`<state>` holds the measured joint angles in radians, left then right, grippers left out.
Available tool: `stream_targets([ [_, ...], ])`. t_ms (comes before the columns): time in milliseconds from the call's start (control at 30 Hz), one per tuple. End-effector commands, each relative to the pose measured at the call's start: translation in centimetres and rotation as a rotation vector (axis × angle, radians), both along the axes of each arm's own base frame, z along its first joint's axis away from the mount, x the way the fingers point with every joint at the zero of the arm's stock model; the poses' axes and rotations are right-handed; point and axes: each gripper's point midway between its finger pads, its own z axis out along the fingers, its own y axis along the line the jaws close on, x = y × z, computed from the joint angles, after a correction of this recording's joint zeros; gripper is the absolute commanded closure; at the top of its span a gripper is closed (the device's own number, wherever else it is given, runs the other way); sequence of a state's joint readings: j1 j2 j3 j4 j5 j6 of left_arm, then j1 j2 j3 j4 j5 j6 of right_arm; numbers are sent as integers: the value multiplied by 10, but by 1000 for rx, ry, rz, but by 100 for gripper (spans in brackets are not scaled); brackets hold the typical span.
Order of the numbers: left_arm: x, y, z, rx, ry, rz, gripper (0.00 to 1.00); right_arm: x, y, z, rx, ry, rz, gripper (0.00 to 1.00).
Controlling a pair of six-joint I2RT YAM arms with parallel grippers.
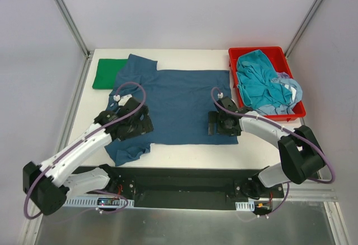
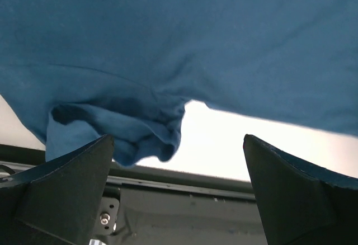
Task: Fold and stack the t-shirts
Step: Flatten out the tshirt
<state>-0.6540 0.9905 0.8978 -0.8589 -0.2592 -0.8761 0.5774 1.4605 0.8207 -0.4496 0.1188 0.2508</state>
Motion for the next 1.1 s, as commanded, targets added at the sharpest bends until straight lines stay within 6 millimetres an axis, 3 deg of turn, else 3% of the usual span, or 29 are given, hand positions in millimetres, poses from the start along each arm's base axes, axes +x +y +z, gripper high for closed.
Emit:
stream_targets([
  [0,25,16,-15,141,-1,78,1,5,1,9,13,-35,2,4],
  [100,21,17,-45,174,89,89,1,6,-1,7,0,-34,0,4],
  [233,7,0,-85,132,220,30,1,5,-1,2,-9,-17,2,4],
  [433,-34,-8,-116,95,417,-54,1,5,-1,-5,-16,9,-1,4],
  [633,-87,-39,-98,-124,458,-228,1,6,-4,-10,-33,23,-9,4],
  [733,-125,-56,-85,-260,508,-327,1,7,-6,-13,-44,33,-17,4],
  [833,-152,-59,-82,-328,571,-358,1,7,-9,-16,-54,45,-28,4],
  [967,-155,-63,-74,-364,548,-382,1,7,-10,-17,-55,52,-30,4],
  [1067,-130,-74,-50,-365,408,-441,1,10,-10,-14,-51,39,-27,4],
])
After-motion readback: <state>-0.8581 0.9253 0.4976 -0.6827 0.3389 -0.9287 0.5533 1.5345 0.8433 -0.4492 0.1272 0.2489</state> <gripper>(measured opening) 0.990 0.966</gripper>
